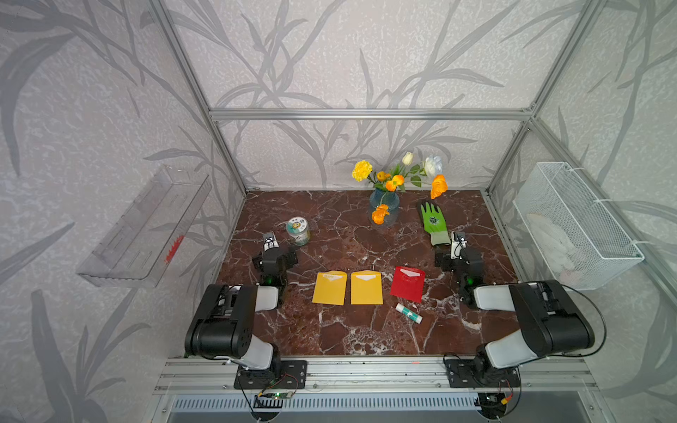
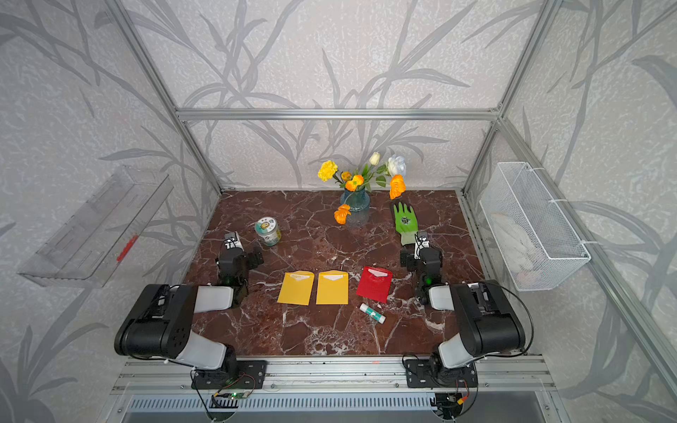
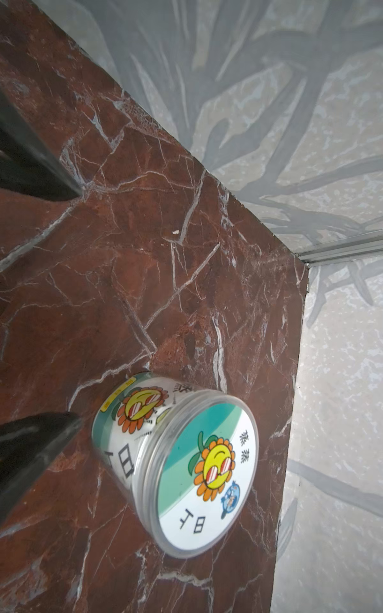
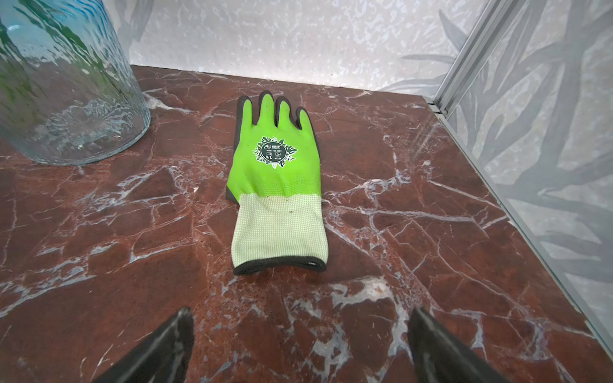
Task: Seal the envelope with a glue stick
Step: Pick up the glue stick from the center of the board.
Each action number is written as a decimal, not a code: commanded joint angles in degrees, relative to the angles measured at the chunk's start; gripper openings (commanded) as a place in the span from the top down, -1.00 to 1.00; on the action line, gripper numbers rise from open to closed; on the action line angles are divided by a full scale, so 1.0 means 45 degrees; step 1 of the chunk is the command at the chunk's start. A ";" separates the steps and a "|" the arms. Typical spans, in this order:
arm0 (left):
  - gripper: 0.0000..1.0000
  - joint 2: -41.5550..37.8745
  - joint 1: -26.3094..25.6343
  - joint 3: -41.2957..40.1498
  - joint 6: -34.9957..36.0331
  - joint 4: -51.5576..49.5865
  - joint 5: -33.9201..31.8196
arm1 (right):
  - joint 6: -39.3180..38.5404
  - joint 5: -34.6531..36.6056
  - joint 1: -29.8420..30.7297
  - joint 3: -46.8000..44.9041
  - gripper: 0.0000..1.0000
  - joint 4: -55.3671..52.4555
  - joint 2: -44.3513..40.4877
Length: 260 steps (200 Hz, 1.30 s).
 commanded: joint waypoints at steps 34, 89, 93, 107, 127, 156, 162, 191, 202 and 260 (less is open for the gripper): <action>-0.99 0.0124 0.0095 0.0284 0.0179 0.0267 -0.0196 | -0.0068 0.0115 -0.0048 0.0310 -0.98 0.0323 0.0120; -0.99 0.0133 0.0111 0.0311 0.0171 0.0247 -0.0212 | -0.0051 0.0147 -0.0048 0.0310 -0.98 0.0342 0.0120; -0.99 0.0124 0.0109 0.0303 0.0171 0.0230 -0.0204 | -0.0056 0.0151 -0.0048 0.0313 -0.98 0.0342 0.0120; -0.99 0.0118 0.0109 0.0302 0.0171 0.0226 -0.0183 | -0.0043 0.0151 -0.0048 0.0310 -0.98 0.0342 0.0120; -0.99 0.0128 0.0109 0.0320 0.0171 0.0223 -0.0206 | -0.0041 0.0151 -0.0048 0.0310 -1.00 0.0339 0.0120; -0.99 -0.0150 0.0166 0.0396 0.0311 0.0403 -0.0087 | 0.0069 0.0395 -0.0065 0.0679 -1.00 -0.0716 -0.0762; -0.99 -0.0713 0.0167 0.0870 0.0240 -0.1151 0.0110 | 0.0221 0.0373 -0.0068 0.1174 -1.00 -0.2484 -0.1345; -0.99 -0.2071 0.0149 0.3414 -0.0106 -0.7230 0.1088 | 0.1076 -0.1138 -0.0033 0.2771 -1.00 -0.7206 -0.3137; -0.99 -0.2380 0.0133 0.3943 -0.0167 -0.8182 0.1746 | 0.1264 -0.1672 0.0036 0.2652 -0.98 -0.7415 -0.3671; -0.99 -0.3555 -0.0562 0.5082 -0.3924 -1.0010 0.3959 | 0.1917 -0.4242 0.1477 0.3979 -0.99 -1.2883 -0.5998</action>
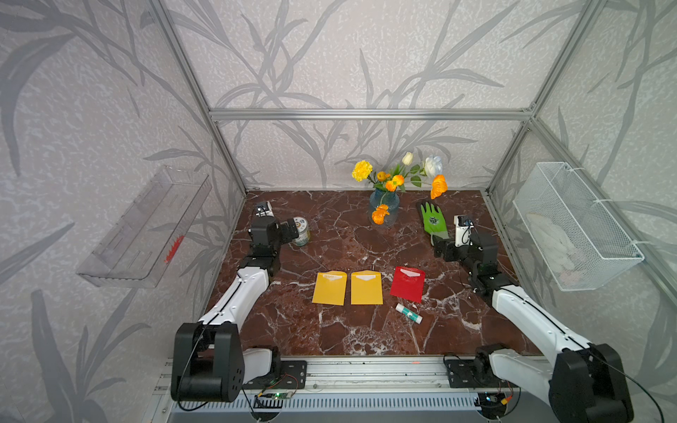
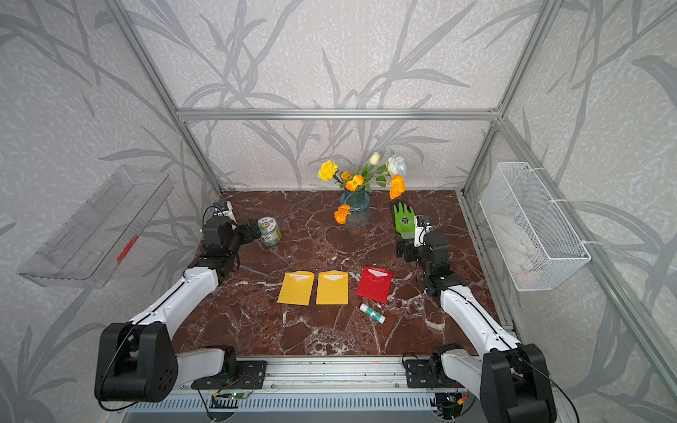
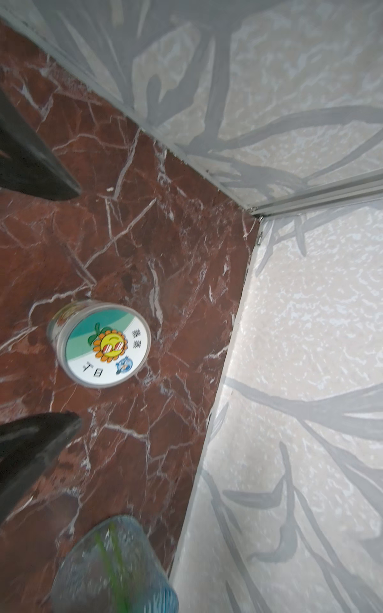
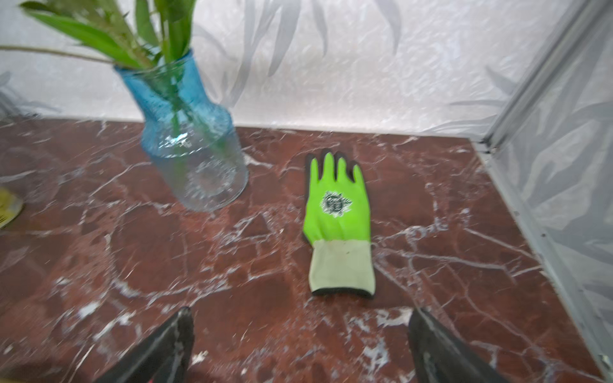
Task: Seal the envelope with a glue stick
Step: Pick up the glue stick from the center of the board.
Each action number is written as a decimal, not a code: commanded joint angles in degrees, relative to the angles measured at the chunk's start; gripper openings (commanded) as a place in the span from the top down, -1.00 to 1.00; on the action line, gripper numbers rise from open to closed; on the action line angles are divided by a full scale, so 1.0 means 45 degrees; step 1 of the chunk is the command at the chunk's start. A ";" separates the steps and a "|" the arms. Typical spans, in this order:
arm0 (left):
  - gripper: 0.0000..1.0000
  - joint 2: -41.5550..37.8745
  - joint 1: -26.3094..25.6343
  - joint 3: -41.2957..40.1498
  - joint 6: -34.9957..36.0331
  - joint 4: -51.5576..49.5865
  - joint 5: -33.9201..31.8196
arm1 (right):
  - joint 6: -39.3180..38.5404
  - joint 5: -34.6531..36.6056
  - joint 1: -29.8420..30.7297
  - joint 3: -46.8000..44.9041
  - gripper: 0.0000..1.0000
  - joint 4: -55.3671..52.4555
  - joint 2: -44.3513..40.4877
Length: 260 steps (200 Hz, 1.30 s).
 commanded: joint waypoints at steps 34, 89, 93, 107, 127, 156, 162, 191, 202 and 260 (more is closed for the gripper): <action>-0.99 0.0000 -0.2276 -0.0135 -0.2270 -0.1550 0.1205 | 0.1012 -0.1617 0.3060 0.1026 -0.99 -0.5955 -0.1112; -0.99 -0.0435 -0.3642 -0.1697 -0.3738 -0.0832 0.1728 | 0.2573 0.0008 0.6681 0.1629 -0.94 -0.9359 0.0438; -0.99 -0.0514 -0.3703 -0.1850 -0.3810 -0.0754 0.1730 | 0.2680 0.0134 0.6903 0.1633 -0.93 -0.9479 0.0550; -0.99 -0.0698 -0.3879 -0.2184 -0.3970 -0.0541 0.1782 | 0.2921 0.0448 0.7468 0.1597 -0.92 -0.9671 0.0852; -0.99 -0.0791 -0.4088 -0.2405 -0.4066 -0.0559 0.1745 | 0.3110 0.0460 0.7870 0.1501 -0.90 -0.9707 0.1218; -0.99 -0.0841 -0.4208 -0.2684 -0.4221 -0.0429 0.1915 | 0.3399 0.0337 0.8320 0.1458 -0.85 -0.9915 0.1587; -0.99 -0.0841 -0.4237 -0.2709 -0.4239 -0.0432 0.1942 | 0.3487 0.0324 0.8383 0.1448 -0.84 -0.9949 0.1627; -0.99 -0.0720 -0.4344 -0.2695 -0.4263 -0.0471 0.2060 | 0.4074 0.0292 0.8496 0.1456 -0.82 -1.0007 0.1640; -0.99 -0.0704 -0.4401 -0.2652 -0.4272 -0.0520 0.2117 | 0.4909 0.0586 0.8501 0.1545 -0.82 -1.0197 0.1511; -0.99 -0.0636 -0.4672 -0.2453 -0.4325 -0.0683 0.1986 | 1.1026 0.1484 0.8497 0.0964 -0.82 -0.9669 -0.0806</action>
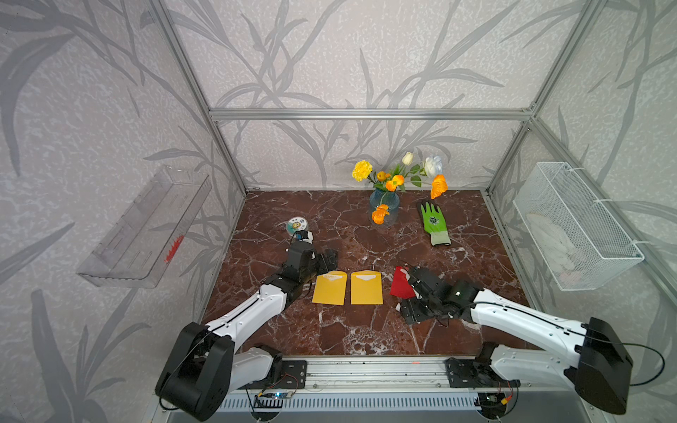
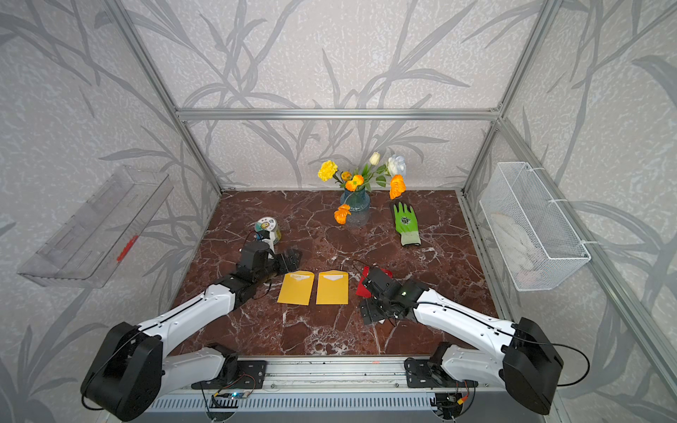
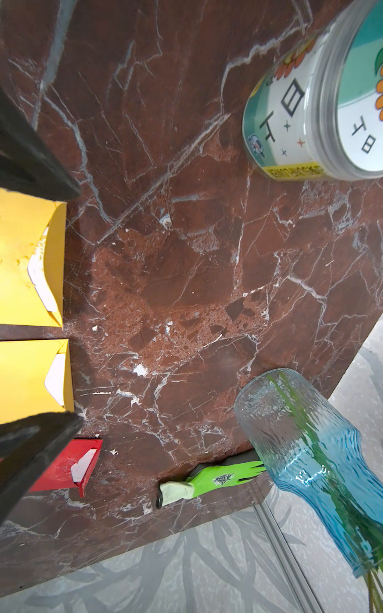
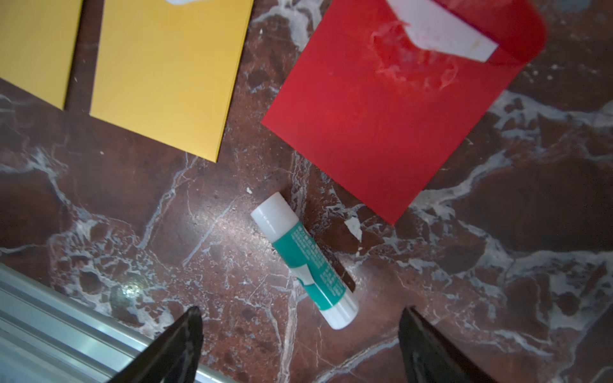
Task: Seal the envelope with a glue stick
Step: Pick up the glue stick from the center of the board.
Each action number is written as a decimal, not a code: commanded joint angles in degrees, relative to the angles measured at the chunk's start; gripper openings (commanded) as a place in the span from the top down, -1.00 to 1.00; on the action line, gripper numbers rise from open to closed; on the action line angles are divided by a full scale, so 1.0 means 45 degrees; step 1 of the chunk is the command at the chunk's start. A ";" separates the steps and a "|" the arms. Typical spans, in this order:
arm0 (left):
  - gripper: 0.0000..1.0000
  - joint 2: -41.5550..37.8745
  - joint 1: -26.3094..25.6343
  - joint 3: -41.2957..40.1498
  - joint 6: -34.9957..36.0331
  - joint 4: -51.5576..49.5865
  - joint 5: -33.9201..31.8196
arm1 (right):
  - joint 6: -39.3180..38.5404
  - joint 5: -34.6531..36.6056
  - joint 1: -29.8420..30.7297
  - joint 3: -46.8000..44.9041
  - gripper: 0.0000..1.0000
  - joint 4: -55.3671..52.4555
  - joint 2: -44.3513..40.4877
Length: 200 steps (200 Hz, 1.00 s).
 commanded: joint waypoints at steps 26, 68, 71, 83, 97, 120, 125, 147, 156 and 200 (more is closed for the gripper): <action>-0.99 -0.0208 -0.0204 0.0055 -0.0132 -0.0057 -0.0142 | 0.8541 0.1104 0.0254 -0.2046 -0.79 0.1503 -0.3493; -0.99 -0.0279 -0.0325 -0.0149 -0.0419 0.0239 -0.0333 | 1.4312 0.2466 0.1547 -0.2252 -0.77 0.0862 -0.4093; -0.99 -0.0274 -0.0326 -0.0150 -0.0427 0.0238 -0.0335 | 1.4524 0.2516 0.1625 -0.2176 -0.77 0.0875 -0.3962; -0.99 -0.0283 -0.0374 -0.0150 -0.0467 0.0238 -0.0326 | 1.5147 0.2829 0.1965 -0.1730 -0.77 0.0857 -0.3308; -0.99 -0.0312 -0.0466 -0.0202 -0.0540 0.0275 -0.0272 | 1.5988 0.3140 0.2520 -0.1207 -0.77 0.0688 -0.2332; -0.99 -0.0292 -0.0686 -0.0257 -0.0851 0.0057 -0.0251 | 1.7838 0.3785 0.3246 -0.0734 -0.77 0.0850 -0.1024; -0.99 -0.0310 -0.0747 -0.0265 -0.0876 -0.0013 -0.0251 | 1.8171 0.3973 0.3396 -0.0593 -0.77 0.0819 -0.0799; -0.99 -0.0553 -0.0949 -0.0455 -0.0993 -0.0191 -0.0431 | 1.9745 0.4845 0.3957 0.0584 -0.74 -0.0315 0.0117; -0.99 -0.0662 -0.0970 -0.0561 -0.1034 -0.0153 -0.0505 | 2.0347 0.4845 0.4020 0.0977 -0.71 -0.0813 0.0480; -0.99 -0.0811 -0.0972 -0.0523 -0.0995 -0.0173 -0.0534 | 2.2293 0.3966 0.3974 0.0990 -0.61 -0.0585 0.1669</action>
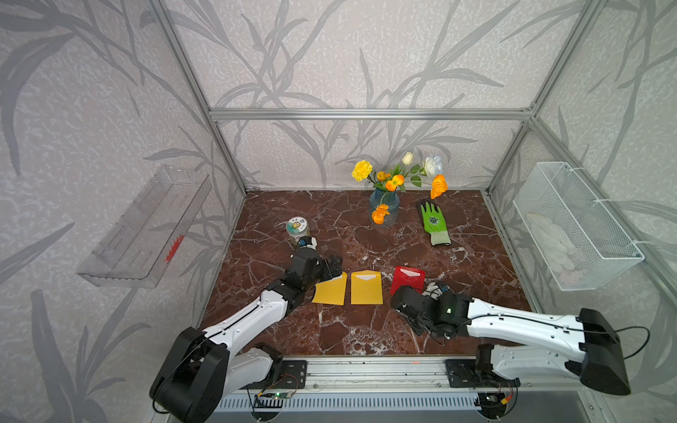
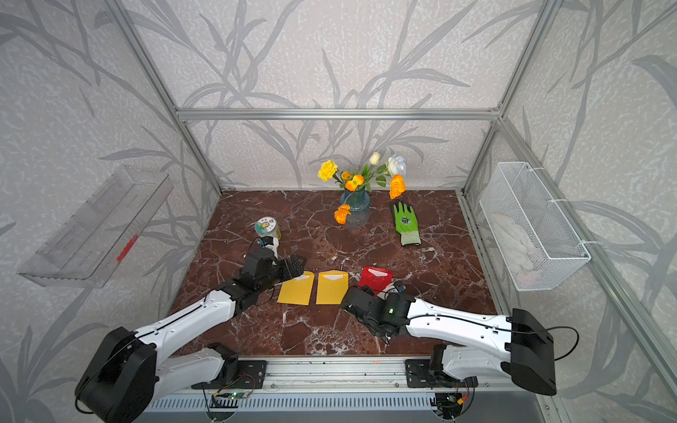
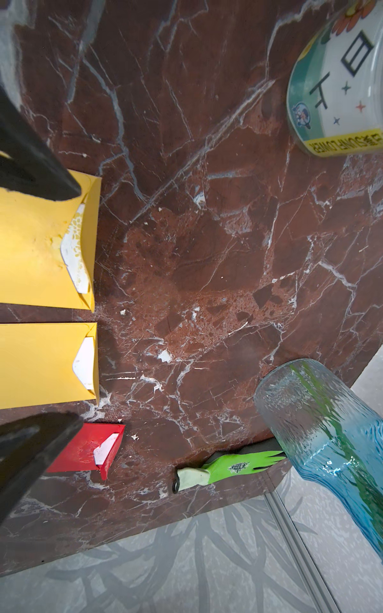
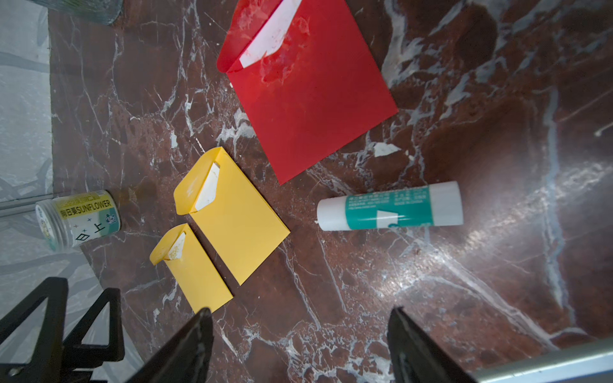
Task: Seal the envelope with a glue stick
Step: Pick up the glue stick from the center of the board.
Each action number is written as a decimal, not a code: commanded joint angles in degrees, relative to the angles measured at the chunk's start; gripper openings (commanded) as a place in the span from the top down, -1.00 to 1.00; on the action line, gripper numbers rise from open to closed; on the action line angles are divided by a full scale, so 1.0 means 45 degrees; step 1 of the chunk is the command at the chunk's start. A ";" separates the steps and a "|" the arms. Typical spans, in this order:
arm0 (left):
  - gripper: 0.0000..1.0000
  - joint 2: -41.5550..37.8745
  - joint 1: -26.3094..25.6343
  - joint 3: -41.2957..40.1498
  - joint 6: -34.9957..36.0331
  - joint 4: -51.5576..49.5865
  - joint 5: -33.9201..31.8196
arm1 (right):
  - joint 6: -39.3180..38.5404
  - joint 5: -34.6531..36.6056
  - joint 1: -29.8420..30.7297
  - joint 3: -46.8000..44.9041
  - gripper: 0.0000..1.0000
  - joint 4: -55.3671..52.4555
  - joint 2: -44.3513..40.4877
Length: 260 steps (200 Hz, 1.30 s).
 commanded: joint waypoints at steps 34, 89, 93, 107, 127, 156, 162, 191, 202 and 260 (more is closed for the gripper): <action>-0.99 0.0073 -0.0072 0.0113 -0.0145 -0.0056 -0.0125 | 0.5358 -0.0741 -0.0098 -0.0016 -0.60 -0.0464 0.1064; -0.99 0.0481 -0.0069 0.0176 -0.0316 -0.0082 -0.0185 | 0.5677 -0.1324 -0.0735 -0.0545 -0.58 0.0127 0.1632; -0.99 0.0490 -0.0067 0.0173 -0.0316 -0.0089 -0.0184 | 0.5662 -0.1326 -0.0801 -0.0593 -0.58 0.0148 0.1647; -0.99 0.0538 -0.0072 0.0164 -0.0337 -0.0107 -0.0232 | 0.5582 -0.1318 -0.1047 -0.0708 -0.57 0.0166 0.1632; -0.99 0.0662 -0.0078 0.0209 -0.0336 -0.0134 -0.0301 | 0.5471 -0.1390 -0.1427 -0.0920 -0.56 0.0237 0.1632; -0.99 0.0895 -0.0073 0.0310 -0.0336 -0.0248 -0.0396 | 0.5247 -0.1693 -0.1733 -0.1360 -0.52 0.0620 0.1724; -0.99 0.0917 -0.0086 0.0339 -0.0336 -0.0285 -0.0411 | 0.5200 -0.1752 -0.1738 -0.1392 -0.52 0.0622 0.1766; -0.99 0.0971 -0.0067 0.0370 -0.0336 -0.0442 -0.0596 | 0.4854 -0.1995 -0.2430 -0.1535 -0.47 0.0766 0.2101; -0.99 0.0989 -0.0074 0.0370 -0.0307 -0.0502 -0.0680 | 0.4611 -0.2105 -0.2553 -0.1537 -0.40 0.0884 0.2274; -0.99 0.0771 -0.0067 0.0259 -0.0258 -0.0890 -0.1158 | 0.3016 -0.2566 -0.2956 -0.1114 0.04 0.0385 0.3135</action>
